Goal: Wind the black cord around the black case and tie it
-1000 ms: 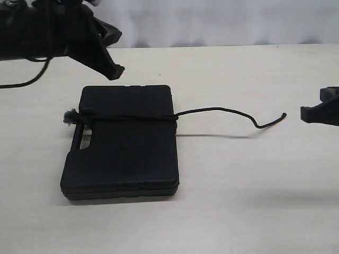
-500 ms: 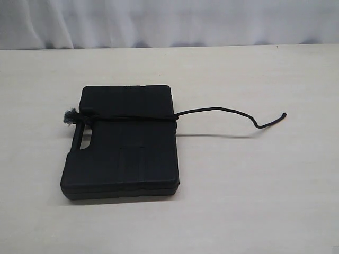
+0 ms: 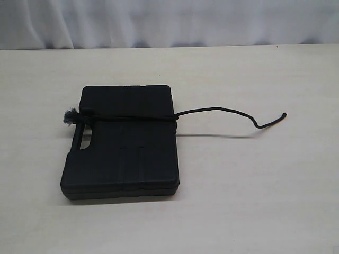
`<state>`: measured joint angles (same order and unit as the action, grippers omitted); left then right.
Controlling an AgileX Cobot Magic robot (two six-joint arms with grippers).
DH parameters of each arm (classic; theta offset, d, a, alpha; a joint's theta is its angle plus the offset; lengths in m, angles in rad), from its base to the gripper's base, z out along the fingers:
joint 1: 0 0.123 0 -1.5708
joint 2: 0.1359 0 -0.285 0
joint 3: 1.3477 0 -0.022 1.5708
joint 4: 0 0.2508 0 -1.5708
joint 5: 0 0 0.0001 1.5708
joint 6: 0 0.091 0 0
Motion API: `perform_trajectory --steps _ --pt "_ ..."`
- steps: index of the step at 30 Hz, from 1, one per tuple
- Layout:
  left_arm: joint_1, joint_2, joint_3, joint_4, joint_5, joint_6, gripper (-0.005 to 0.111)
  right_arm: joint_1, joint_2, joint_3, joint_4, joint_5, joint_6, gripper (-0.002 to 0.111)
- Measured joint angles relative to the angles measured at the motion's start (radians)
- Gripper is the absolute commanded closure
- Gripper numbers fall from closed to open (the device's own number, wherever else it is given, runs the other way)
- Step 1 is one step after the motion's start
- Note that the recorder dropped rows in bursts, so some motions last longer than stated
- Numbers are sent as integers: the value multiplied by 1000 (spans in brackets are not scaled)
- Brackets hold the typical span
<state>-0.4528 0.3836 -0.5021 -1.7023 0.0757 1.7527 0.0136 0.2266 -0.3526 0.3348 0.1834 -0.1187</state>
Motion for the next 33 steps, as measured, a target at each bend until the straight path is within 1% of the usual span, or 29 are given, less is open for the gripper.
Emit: perform_trajectory --steps 7,30,31,33 --pt "0 0 0 -2 0 0 107 0 -12 0 65 3 15 104" --pt "0 0 0 -4 0 -2 107 0 -12 0 72 4 22 104" --pt "0 0 3 3 0 -10 107 0 -12 0 72 4 22 104" --pt "0 0 11 73 0 -72 107 0 -12 0 72 4 22 104"
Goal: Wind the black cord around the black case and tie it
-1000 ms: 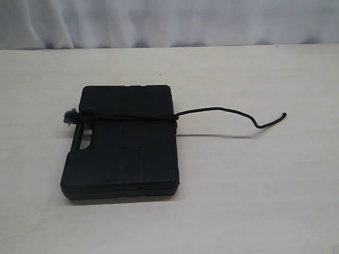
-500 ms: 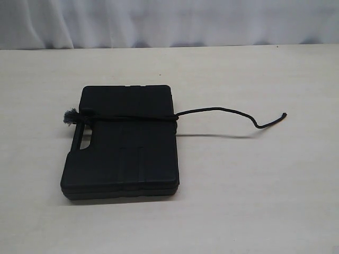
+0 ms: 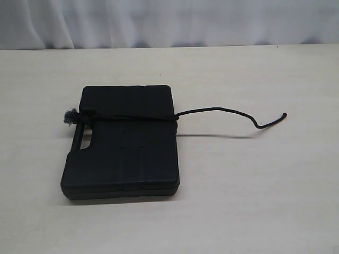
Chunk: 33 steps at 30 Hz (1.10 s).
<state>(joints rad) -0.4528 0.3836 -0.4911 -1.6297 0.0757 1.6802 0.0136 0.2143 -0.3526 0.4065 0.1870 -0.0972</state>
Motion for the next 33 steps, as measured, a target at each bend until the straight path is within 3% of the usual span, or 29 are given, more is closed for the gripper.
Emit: perform_trajectory --steps 3,8,11,18,24,33 --pt "3 0 15 311 0 -298 107 0 0 0 0 0 0 104" --pt "73 0 41 1029 4 -1076 107 0 0 0 0 0 0 104" --pt "134 -5 70 1219 2 -1346 107 0 0 0 2 0 0 104" --pt "263 -71 167 1359 2 -1498 107 0 0 0 2 0 0 104" --pt "288 -137 235 1646 1 -1752 107 0 0 0 2 0 0 104" --pt "319 -253 380 1716 -133 -1792 107 0 0 0 2 0 0 104"
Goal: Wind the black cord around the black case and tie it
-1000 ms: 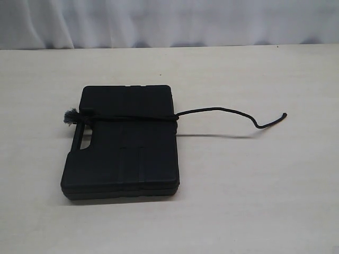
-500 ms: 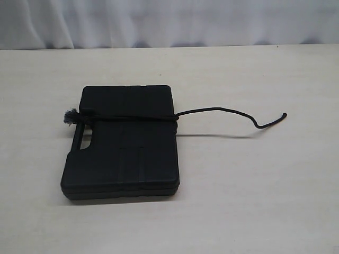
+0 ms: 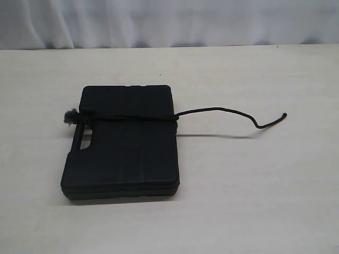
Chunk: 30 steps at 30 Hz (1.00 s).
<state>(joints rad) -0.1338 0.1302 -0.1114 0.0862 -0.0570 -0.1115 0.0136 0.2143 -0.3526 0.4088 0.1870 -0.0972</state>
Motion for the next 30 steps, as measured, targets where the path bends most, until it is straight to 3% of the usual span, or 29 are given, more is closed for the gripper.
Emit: perform_trajectory --steps 10,30 --pt "151 -64 93 6 -28 -8 107 0 0 0 0 1 0 104" --pt "158 -123 108 83 76 -8 107 0 0 0 0 1 0 104"
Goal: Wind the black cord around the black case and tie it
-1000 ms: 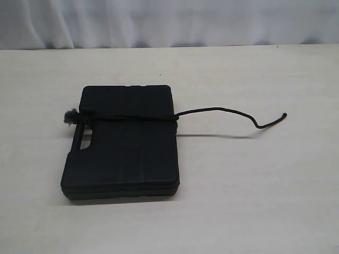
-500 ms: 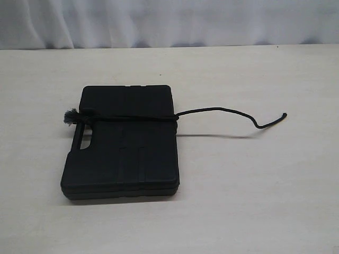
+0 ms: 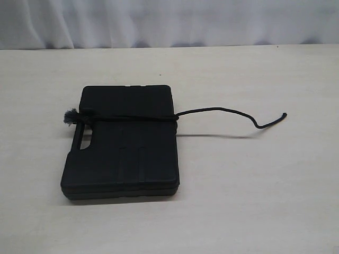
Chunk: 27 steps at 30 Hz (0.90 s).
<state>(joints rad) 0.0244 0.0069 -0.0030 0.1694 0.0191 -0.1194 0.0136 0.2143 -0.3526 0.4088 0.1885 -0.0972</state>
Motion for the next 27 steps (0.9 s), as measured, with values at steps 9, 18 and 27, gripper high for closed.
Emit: perform_trajectory --steps 9,18,27 --pt "0 -2 0 2 69 0 107 0 0 0 0 0 0 104" --pt "0 -2 0 5 226 89 107 0 0 0 0 0 0 104" --pt "0 -2 0 5 290 105 107 0 0 0 0 0 0 104"
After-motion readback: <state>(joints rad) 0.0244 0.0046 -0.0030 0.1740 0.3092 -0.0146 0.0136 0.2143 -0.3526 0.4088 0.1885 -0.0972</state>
